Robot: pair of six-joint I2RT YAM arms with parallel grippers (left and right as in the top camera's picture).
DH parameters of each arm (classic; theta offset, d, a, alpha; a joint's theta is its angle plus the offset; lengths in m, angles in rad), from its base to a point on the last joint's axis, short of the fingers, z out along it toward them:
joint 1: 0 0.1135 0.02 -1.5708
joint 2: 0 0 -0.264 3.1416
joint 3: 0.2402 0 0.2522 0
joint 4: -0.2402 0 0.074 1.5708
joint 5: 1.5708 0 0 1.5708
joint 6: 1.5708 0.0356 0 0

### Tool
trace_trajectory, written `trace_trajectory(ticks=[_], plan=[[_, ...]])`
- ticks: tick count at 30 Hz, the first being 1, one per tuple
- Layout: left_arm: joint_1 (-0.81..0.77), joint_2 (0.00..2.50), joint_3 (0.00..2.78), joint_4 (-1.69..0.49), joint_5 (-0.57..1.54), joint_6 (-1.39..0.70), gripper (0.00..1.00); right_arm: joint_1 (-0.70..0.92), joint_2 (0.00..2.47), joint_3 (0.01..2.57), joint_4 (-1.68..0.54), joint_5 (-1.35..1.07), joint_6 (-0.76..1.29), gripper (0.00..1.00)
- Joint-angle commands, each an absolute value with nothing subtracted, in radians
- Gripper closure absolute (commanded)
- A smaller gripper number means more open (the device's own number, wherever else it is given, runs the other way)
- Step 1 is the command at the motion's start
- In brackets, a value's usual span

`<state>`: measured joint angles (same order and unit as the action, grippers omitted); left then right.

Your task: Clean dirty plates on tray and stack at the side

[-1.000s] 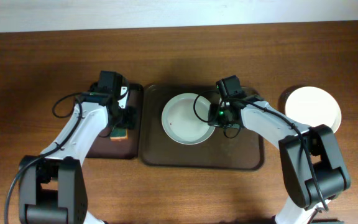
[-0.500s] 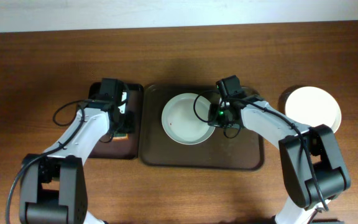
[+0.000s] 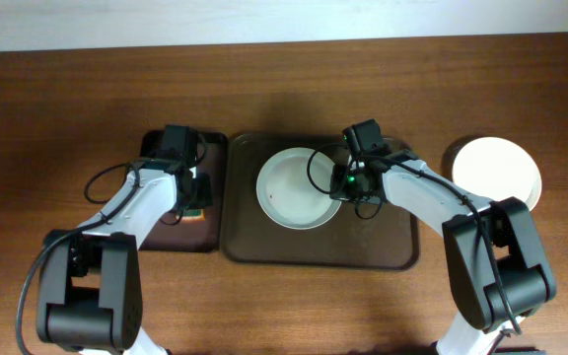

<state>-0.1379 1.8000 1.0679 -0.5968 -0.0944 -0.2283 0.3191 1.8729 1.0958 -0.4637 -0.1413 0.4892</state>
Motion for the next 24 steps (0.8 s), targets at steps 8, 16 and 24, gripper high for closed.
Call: trace_trajectory(ticks=[8,16,24], plan=[[-0.136,1.732,1.114,-0.599,-0.086,-0.209,1.00,0.314,1.888,1.082,-0.483,-0.122,0.479,0.96],[-0.136,1.468,1.118,-0.559,-0.070,-0.162,1.00,0.314,1.888,1.082,-0.483,-0.122,0.478,0.96],[-0.136,1.295,1.118,-0.514,-0.102,-0.162,1.00,0.314,1.888,1.082,-0.483,-0.122,0.478,0.96]])
